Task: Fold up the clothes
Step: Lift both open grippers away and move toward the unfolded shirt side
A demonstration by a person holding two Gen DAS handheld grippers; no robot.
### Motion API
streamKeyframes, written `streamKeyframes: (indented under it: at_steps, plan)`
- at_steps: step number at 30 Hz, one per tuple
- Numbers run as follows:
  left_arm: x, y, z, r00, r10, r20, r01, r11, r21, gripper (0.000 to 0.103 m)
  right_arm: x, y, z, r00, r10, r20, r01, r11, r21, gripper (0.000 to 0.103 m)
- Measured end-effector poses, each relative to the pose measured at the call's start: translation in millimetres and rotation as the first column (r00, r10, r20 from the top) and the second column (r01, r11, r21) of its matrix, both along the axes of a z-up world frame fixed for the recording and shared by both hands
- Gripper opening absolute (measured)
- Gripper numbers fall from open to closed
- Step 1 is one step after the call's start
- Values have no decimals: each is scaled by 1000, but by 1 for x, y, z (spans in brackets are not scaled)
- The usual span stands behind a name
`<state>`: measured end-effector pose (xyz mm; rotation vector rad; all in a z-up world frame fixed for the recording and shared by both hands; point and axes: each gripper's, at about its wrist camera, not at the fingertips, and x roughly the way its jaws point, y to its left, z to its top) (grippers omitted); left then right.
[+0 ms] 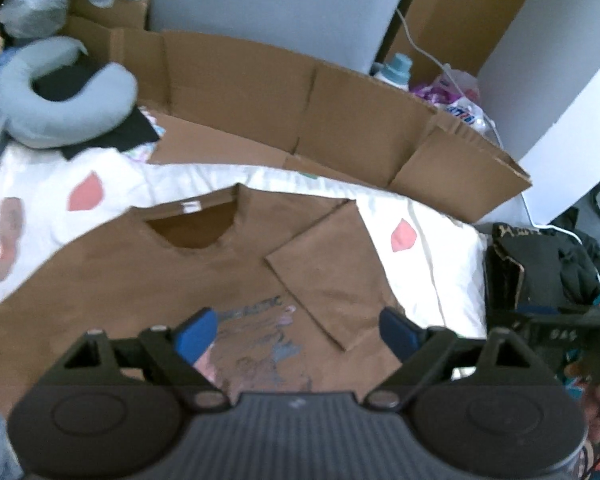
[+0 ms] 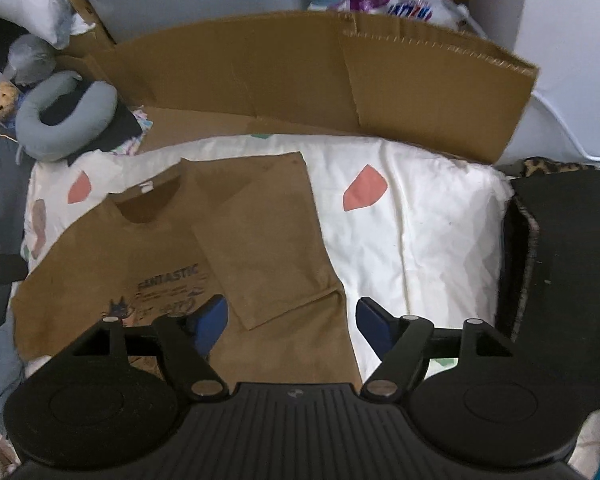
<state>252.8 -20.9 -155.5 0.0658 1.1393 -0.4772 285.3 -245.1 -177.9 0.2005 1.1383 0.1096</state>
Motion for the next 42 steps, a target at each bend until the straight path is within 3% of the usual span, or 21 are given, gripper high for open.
streamKeyframes:
  at_steps: [11, 18, 30, 42]
  plan:
    - [-49, 65, 58, 995, 102, 10, -102, 994, 33, 90, -40, 5, 95, 999, 18, 29, -19, 1000, 20, 86]
    - [-62, 110, 80, 984, 176, 30, -177, 984, 15, 90, -50, 32, 134, 995, 79, 60, -81, 997, 17, 89]
    - [-85, 196, 92, 952, 295, 77, -295, 955, -13, 90, -50, 86, 147, 984, 167, 66, -167, 986, -14, 90]
    - [-103, 258, 94, 913, 386, 132, -382, 923, -50, 90, -56, 143, 122, 967, 249, 48, -248, 969, -13, 90]
